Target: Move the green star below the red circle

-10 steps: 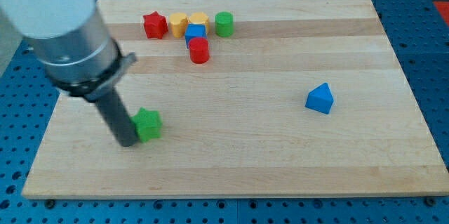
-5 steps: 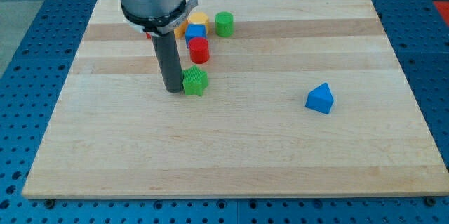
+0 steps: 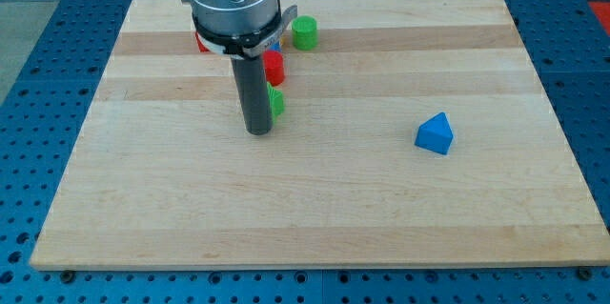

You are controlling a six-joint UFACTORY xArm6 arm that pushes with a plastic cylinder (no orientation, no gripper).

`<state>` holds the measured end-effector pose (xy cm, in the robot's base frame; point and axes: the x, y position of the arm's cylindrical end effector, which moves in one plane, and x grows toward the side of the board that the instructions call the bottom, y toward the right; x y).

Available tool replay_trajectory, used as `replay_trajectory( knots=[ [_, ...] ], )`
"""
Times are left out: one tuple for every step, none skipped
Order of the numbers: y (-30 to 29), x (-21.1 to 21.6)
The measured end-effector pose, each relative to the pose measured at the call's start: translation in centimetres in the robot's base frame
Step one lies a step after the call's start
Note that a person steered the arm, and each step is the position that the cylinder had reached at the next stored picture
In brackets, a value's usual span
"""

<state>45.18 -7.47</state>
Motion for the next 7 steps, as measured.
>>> replay_trajectory(
  knots=[
    [0.0, -0.4],
    [0.0, -0.8],
    [0.0, -1.1],
    [0.0, -1.5],
    [0.0, -2.2],
    [0.2, -2.3],
    [0.5, -1.8]
  ],
)
